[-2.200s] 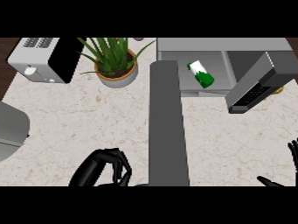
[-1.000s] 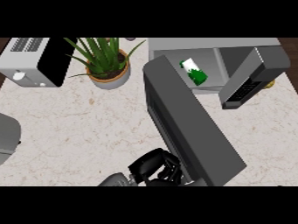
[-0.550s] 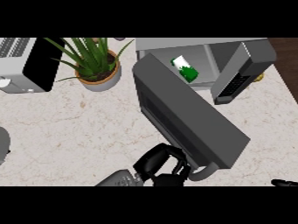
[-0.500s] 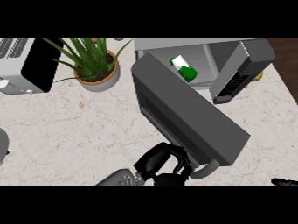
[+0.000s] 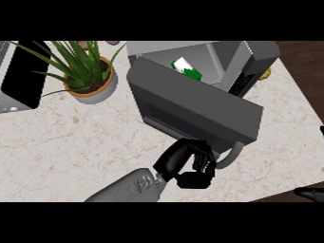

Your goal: Pick up the milk, place it into the microwave and close the microwave

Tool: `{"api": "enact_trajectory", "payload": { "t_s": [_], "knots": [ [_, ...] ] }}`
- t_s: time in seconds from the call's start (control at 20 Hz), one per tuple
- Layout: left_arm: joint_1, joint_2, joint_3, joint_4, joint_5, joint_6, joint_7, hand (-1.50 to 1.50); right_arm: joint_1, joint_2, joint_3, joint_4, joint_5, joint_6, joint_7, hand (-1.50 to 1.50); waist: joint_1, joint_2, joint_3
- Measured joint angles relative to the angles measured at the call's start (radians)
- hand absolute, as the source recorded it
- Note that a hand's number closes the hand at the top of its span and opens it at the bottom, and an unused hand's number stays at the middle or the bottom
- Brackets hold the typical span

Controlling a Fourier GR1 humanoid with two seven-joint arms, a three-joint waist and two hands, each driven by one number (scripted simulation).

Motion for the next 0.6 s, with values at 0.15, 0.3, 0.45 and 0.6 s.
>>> {"api": "enact_trajectory", "payload": {
  "t_s": [0.15,0.3,0.45,0.6],
  "knots": [
    [-0.058,-0.008,0.009,-0.001,0.03,0.028,-0.013,1.5,-0.011,-0.012,0.012,-0.023,-0.007,0.012,0.017,-1.5,-0.028,0.006,0.0],
    [-0.111,-0.011,0.018,0.01,0.057,0.053,-0.02,1.5,-0.03,-0.03,0.019,-0.045,-0.011,0.019,0.034,-1.5,-0.052,0.012,0.0],
    [-0.167,-0.011,0.033,0.031,0.087,0.069,-0.014,1.5,-0.049,-0.046,0.016,-0.063,-0.027,0.027,0.048,-1.5,-0.077,0.018,0.002],
    [-0.215,-0.01,0.046,0.058,0.114,0.084,-0.01,1.5,-0.072,-0.06,0.018,-0.079,-0.04,0.039,0.064,-1.5,-0.098,0.027,0.003]
  ]
}}
